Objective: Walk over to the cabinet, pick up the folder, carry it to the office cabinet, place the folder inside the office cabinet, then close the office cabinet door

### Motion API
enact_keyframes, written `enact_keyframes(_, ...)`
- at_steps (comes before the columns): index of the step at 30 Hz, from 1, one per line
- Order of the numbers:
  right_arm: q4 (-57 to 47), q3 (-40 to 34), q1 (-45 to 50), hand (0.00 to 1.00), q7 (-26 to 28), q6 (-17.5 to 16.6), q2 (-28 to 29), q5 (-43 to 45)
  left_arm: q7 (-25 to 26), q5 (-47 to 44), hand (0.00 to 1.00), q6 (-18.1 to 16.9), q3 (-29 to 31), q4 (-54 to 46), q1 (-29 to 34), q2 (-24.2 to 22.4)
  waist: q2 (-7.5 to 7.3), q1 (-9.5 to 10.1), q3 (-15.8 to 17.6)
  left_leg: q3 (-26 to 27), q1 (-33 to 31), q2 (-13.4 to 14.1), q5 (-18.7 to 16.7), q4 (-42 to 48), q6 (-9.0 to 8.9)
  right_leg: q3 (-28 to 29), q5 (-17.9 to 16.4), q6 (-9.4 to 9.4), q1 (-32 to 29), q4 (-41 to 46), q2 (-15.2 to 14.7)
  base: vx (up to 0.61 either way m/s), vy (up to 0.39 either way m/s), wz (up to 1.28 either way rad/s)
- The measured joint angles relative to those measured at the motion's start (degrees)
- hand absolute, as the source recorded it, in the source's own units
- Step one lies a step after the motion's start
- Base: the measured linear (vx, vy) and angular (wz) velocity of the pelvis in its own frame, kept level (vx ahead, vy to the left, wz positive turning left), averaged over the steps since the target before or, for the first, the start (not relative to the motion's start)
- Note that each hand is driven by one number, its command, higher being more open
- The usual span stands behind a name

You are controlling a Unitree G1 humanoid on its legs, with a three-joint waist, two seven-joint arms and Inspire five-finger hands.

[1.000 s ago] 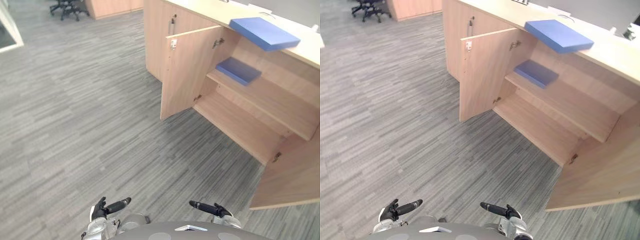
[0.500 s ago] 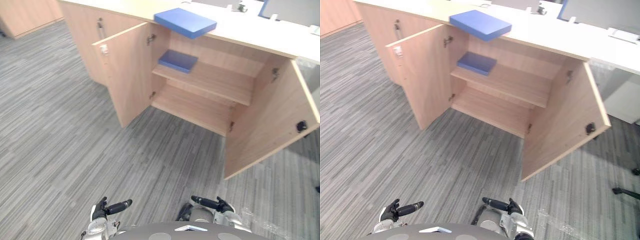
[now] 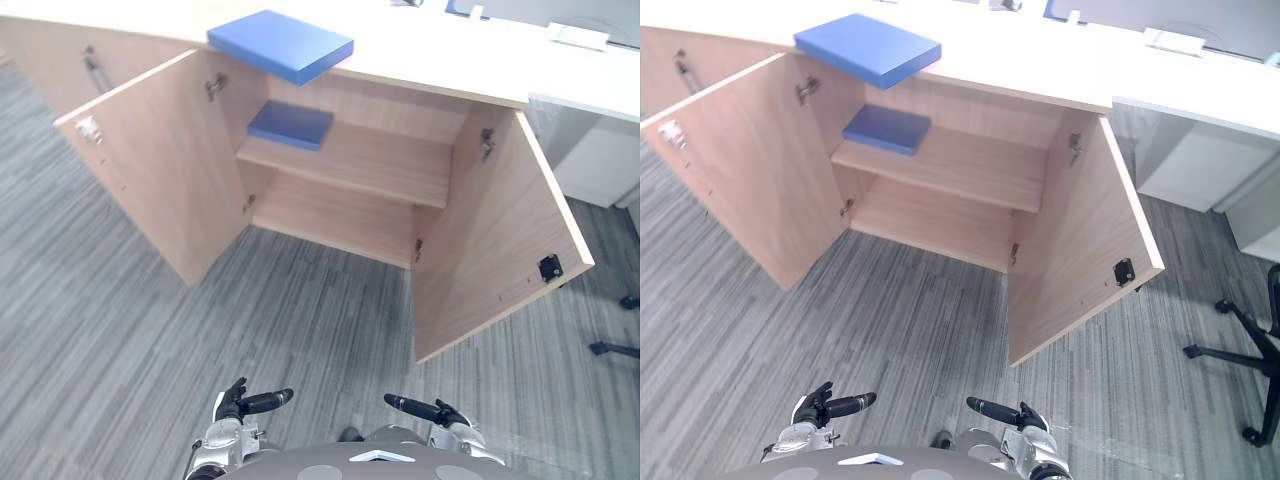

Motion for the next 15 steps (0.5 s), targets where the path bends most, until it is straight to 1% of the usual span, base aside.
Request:
enact_keyframes(1, 0.48, 0.64, -0.15, 1.0, -0.22, 0.02, -0.18, -0.01, 0.0, -0.08, 1.0, -0.04, -0.38, -1.44, 0.39, 0.09, -0.33, 0.22, 0.28, -0.67, -2.95, -1.17, -1.12, 3.86, 0.22, 1.76, 0.24, 0.38, 2.46, -1.72, -0.12, 0.3, 0.077, -0.75)
enact_keyframes(2, 1.26, 0.84, -0.38, 1.0, -0.27, 0.12, -0.28, -0.01, 0.04, -0.09, 1.0, -0.11, -1.04, -3.04, 0.73, 0.07, -0.38, 1.21, 0.36, -0.52, -5.73, -2.12, -1.42, 4.53, 0.26, 3.87, 0.37, 0.58, 4.31, -2.71, -0.52, 0.29, 0.101, -0.8)
enact_keyframes(3, 1.54, 0.9, -0.55, 1.0, -0.28, 0.21, -0.29, -0.02, 0.0, -0.07, 1.0, -0.25, -1.29, -3.75, 0.89, 0.06, -0.38, 1.56, 0.38, -0.68, -7.27, -2.54, -1.61, 4.13, 0.59, 4.86, 0.46, 0.73, 5.03, -2.86, -0.73, 0.3, 0.156, -0.91)
enact_keyframes(4, 1.97, 0.92, -1.1, 1.0, -0.28, 0.57, -0.15, -0.03, -0.06, -0.1, 1.0, -0.4, -1.23, -4.41, 1.26, 0.11, -0.4, 2.4, 0.51, -1.02, -10.28, -3.35, -1.89, 1.83, 1.07, 6.7, 0.52, 0.84, 6.16, -2.72, -1.56, 0.31, 0.215, -0.92)
enact_keyframes(5, 1.97, 0.92, -1.61, 1.0, -0.3, 0.7, 0.12, -0.04, -0.05, -0.14, 1.0, -0.4, -1.07, -4.97, 1.27, 0.35, -0.72, 2.91, 0.91, -1.62, -12.51, -4.63, -1.8, -2.93, 1.23, 8.25, 0.53, 0.99, 7.19, -2.5, -2.91, 0.31, 0.24, -0.87)
enact_keyframes(6, 1.93, 0.94, -1.95, 1.0, -0.3, 0.68, 0.22, -0.06, -0.09, -0.3, 1.0, -0.41, -1.03, -5.29, 1.28, 0.59, -0.94, 2.89, 1.25, -2.37, -13.45, -5.47, -1.66, -6.02, 1.25, 8.73, 0.51, 1.79, 7.83, -2.48, -3.75, 0.36, 0.35, -0.78)
enact_keyframes(7, 1.66, 1.07, -2.33, 1.0, -0.3, 0.62, 0.17, -0.06, 0.02, -0.67, 1.0, -0.44, -0.91, -5.6, 1.27, 0.76, -1.07, 2.89, 1.85, -4.42, -14.48, -7.19, 0.34, -14.12, 1.34, 9.67, -0.16, 4.29, 9.16, -2.52, -5.54, 0.32, 0.407, -0.69)
enact_keyframes(8, 1.36, 2.23, -2.16, 1.0, -0.28, 0.58, -0.59, -0.06, 0.03, -0.67, 1.0, -0.52, -0.96, -5.56, 1.54, 0.46, 0.19, 2.89, 1.76, -6.82, -14.39, -8.02, 7.2, -24.26, 1.28, 10.72, -1.44, 7.4, 9.77, -2.5, -6.24, 0.26, 0.349, -0.68)
enact_keyframes(9, 1.3, 3.06, -2.07, 1.0, -0.26, 0.52, -1.01, -0.07, -0.01, -0.76, 1.0, -0.66, -0.88, -5.32, 1.73, 0.16, 1.26, 3.01, 1.74, -8.21, -14.38, -7.97, 13.55, -26.11, 0.35, 11.26, -2.36, 9.48, 10.39, -2.42, -6.28, 0.25, 0.36, -0.27)
enact_keyframes(10, 1.38, 4.21, -1.7, 1.0, -0.11, 0.53, -0.15, -0.06, 0.19, -2.01, 1.0, -0.65, 0.12, -4.57, 0.94, 0.38, -0.8, 2.18, 1.96, -7.54, -13.43, -10.61, 12.62, -26.19, 0.94, 11.66, -2.0, 10.77, 11.06, -2.94, -8.68, 0.24, 0.301, -0.08)
enact_keyframes(11, 1.46, 4.95, -1.87, 1.0, 0.33, 0.63, 0.76, -0.07, 0.62, -2.38, 1.0, -1.22, 0.39, -4.64, 0.88, 1.39, -2.54, 2.89, 2.28, -7.43, -13.26, -12.42, 12.36, -26.75, 0.71, 11.59, -1.36, 10.56, 10.34, -4.43, -9.89, 0.27, 0.33, 0.11)
enact_keyframes(12, 1.51, 4.98, -2.08, 1.0, 0.62, 0.62, 1.2, -0.06, 0.7, -2.89, 1.0, -1.42, 1.25, -4.59, 0.67, 2.37, -2.78, 2.88, 2.8, -8.97, -13.89, -13.35, 11.65, -25.79, 0.42, 11.57, -0.71, 10.58, 10.71, -5.49, -10.24, 0.17, 0.206, 0.05)
enact_keyframes(13, 1.76, 4.98, -2.1, 1.0, 0.76, 0.62, 1.45, -0.06, 0.81, -3.19, 1.0, -1.36, 1.99, -4.51, 0.63, 2.35, -2.99, 2.76, 2.86, -9.12, -14.66, -13.67, 10.95, -24.42, 1.02, 11.45, 0.22, 10.96, 11.35, -6.65, -10.37, 0.13, 0.144, 0.16)
enact_keyframes(14, 1.95, 4.98, -2.05, 1.0, 0.83, 0.65, 1.49, -0.07, 0.97, -3.57, 1.0, -1.35, 2.32, -4.45, 0.69, 2.35, -2.93, 2.87, 2.95, -9.13, -14.83, -13.92, 10.55, -23.73, 1.08, 11.38, 0.62, 11.31, 11.78, -7.29, -10.57, 0.16, 0.178, 0.1)
enact_keyframes(15, 1.93, 4.9, -2.16, 1.0, 0.88, 0.6, 1.4, -0.07, 1.1, -4.15, 1.0, -1.35, 2.62, -3.9, 0.83, 2.58, -2.37, 2.94, 3.32, -9.11, -14.72, -14.17, 9.64, -22.58, 1.34, 11.25, 1.35, 11.67, 13.01, -8.49, -10.75, 0.13, 0.151, 0.02)
